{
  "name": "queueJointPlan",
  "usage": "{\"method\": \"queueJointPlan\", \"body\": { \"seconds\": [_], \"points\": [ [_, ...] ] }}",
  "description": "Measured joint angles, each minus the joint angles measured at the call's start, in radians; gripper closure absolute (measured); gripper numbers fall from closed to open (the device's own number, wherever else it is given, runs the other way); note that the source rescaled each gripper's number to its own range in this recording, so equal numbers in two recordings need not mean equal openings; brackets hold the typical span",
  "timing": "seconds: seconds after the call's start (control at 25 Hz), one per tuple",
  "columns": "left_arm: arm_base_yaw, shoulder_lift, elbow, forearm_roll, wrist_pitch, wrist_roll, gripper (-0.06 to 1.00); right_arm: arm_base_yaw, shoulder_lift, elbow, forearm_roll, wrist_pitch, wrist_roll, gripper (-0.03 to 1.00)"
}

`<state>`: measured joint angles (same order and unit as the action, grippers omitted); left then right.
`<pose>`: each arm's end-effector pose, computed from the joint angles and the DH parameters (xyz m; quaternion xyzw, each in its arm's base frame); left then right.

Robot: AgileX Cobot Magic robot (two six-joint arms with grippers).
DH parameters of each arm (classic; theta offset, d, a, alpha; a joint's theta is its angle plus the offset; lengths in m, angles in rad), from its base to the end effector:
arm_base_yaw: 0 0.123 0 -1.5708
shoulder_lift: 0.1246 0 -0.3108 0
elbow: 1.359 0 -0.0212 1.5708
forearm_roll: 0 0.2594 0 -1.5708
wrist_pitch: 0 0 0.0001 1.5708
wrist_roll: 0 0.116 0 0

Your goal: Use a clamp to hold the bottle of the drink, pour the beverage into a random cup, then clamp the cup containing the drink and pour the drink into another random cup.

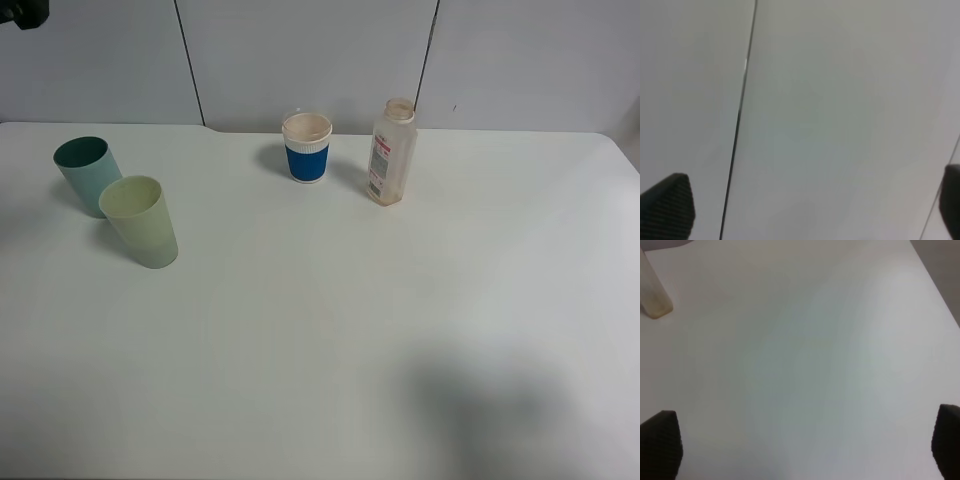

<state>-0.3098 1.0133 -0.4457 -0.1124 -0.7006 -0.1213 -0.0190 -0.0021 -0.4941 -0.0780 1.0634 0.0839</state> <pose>0.2144 -0.0598 0.3289 0.0039 0.6266 -0.1773 0.7589 -0.0011 -0.0079 0.2682 0.0454 0.8531 -0.0221 0.5194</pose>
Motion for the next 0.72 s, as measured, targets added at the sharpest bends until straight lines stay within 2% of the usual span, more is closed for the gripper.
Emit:
{"method": "queueJointPlan", "body": {
  "seconds": [0.16,0.28,0.44,0.48,0.52,0.56,0.72],
  "points": [
    [0.000,-0.034,0.001,0.000,0.047,0.029,-0.04,0.000,0.000,0.000,0.000,0.000,0.000,-0.03],
    [0.000,-0.075,0.001,0.000,0.078,0.100,-0.05,0.000,0.000,0.000,0.000,0.000,0.000,-0.03],
    [0.000,-0.163,0.001,0.000,0.197,0.210,-0.05,0.000,0.000,0.000,0.000,0.000,0.000,-0.03],
    [0.000,-0.163,0.001,0.000,0.197,0.210,-0.05,0.000,0.000,0.000,0.000,0.000,0.000,-0.03],
    [0.000,-0.180,0.001,0.000,0.227,0.222,-0.05,0.000,0.000,0.000,0.000,0.000,0.000,-0.03],
    [0.000,-0.239,0.001,0.000,0.310,0.260,-0.05,0.000,0.000,0.000,0.000,0.000,0.000,-0.03],
    [0.000,-0.350,0.001,0.000,0.474,0.283,-0.05,0.000,0.000,0.000,0.000,0.000,0.000,-0.03]
  ]
}}
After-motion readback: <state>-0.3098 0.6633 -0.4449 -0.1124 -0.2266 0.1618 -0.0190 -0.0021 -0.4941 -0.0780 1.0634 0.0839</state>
